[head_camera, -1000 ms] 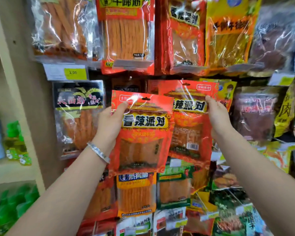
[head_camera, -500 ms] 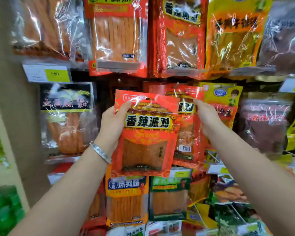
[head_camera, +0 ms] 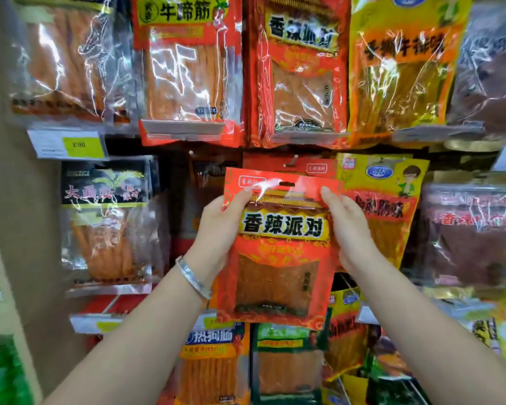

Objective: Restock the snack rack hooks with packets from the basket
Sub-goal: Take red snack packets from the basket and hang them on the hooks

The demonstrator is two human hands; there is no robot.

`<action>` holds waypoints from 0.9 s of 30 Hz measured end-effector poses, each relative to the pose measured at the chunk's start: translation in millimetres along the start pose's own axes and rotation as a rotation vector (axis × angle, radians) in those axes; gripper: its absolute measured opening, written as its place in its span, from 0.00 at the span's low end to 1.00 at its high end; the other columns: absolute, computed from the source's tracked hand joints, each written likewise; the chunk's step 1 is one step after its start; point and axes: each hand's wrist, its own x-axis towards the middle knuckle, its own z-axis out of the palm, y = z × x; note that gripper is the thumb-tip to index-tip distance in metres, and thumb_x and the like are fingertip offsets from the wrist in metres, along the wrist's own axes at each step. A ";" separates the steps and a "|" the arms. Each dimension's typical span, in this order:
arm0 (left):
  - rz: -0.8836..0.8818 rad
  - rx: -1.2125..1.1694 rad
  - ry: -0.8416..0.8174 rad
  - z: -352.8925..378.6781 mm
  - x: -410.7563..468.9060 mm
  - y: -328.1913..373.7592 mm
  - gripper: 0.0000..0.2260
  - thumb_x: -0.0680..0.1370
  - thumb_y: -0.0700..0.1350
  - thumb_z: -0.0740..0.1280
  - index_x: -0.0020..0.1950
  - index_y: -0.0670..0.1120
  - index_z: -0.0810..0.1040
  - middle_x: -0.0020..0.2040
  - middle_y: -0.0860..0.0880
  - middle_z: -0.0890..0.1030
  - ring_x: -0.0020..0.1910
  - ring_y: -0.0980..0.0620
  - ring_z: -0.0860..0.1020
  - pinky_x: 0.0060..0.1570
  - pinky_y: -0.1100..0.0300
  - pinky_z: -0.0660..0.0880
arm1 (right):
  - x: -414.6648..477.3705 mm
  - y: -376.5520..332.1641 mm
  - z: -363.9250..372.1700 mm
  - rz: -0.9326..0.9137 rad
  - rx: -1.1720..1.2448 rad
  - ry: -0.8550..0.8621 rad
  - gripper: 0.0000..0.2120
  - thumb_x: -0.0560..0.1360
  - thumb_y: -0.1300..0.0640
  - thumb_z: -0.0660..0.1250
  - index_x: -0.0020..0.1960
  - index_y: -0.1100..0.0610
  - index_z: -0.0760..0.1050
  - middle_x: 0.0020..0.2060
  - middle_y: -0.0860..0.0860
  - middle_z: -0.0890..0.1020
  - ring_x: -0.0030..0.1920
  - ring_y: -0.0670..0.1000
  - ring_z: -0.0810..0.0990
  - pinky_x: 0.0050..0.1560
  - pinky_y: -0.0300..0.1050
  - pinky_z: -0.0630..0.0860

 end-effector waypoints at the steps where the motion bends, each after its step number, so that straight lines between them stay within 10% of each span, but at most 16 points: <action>1: 0.057 0.044 0.009 3.8 0.5 -0.9 0.09 0.70 0.53 0.71 0.45 0.50 0.83 0.44 0.45 0.85 0.43 0.48 0.83 0.40 0.56 0.78 | 1.5 -2.6 -0.9 -0.011 -0.007 0.011 0.13 0.75 0.44 0.66 0.47 0.54 0.78 0.42 0.50 0.85 0.46 0.52 0.84 0.46 0.50 0.80; 5: 0.384 0.396 0.096 7.1 6.5 5.4 0.24 0.75 0.40 0.69 0.68 0.49 0.66 0.60 0.53 0.73 0.55 0.61 0.74 0.54 0.70 0.70 | 9.8 -11.9 -13.3 -0.193 -0.133 0.056 0.11 0.76 0.48 0.66 0.42 0.55 0.78 0.36 0.44 0.83 0.39 0.40 0.80 0.45 0.42 0.75; 9: 0.652 0.644 0.087 14.6 8.1 20.6 0.26 0.74 0.41 0.66 0.71 0.52 0.67 0.57 0.58 0.69 0.56 0.69 0.66 0.63 0.68 0.64 | 16.6 -23.8 -19.4 -0.295 -0.252 0.039 0.08 0.76 0.50 0.66 0.39 0.50 0.78 0.36 0.41 0.83 0.38 0.38 0.79 0.43 0.33 0.73; 15: 0.606 0.610 -0.086 34.1 9.6 33.1 0.27 0.76 0.41 0.66 0.73 0.55 0.63 0.57 0.57 0.67 0.61 0.57 0.70 0.65 0.56 0.68 | 30.9 -42.7 -13.0 -0.293 -0.151 0.037 0.23 0.74 0.46 0.65 0.47 0.69 0.73 0.39 0.62 0.78 0.40 0.51 0.74 0.43 0.51 0.70; 21: 0.586 0.594 -0.106 33.0 10.3 32.9 0.28 0.76 0.41 0.65 0.73 0.60 0.62 0.57 0.59 0.68 0.55 0.65 0.70 0.60 0.69 0.68 | 45.9 -51.0 -5.9 -0.133 -0.068 0.064 0.09 0.74 0.49 0.66 0.45 0.53 0.80 0.47 0.56 0.84 0.49 0.58 0.82 0.52 0.57 0.77; 27: 0.572 0.575 -0.116 31.1 11.9 25.1 0.29 0.76 0.41 0.64 0.72 0.63 0.61 0.58 0.59 0.69 0.57 0.64 0.71 0.61 0.61 0.70 | 45.7 -35.9 -6.7 -0.090 -0.120 0.054 0.12 0.74 0.48 0.66 0.44 0.57 0.79 0.44 0.60 0.83 0.46 0.61 0.82 0.50 0.60 0.78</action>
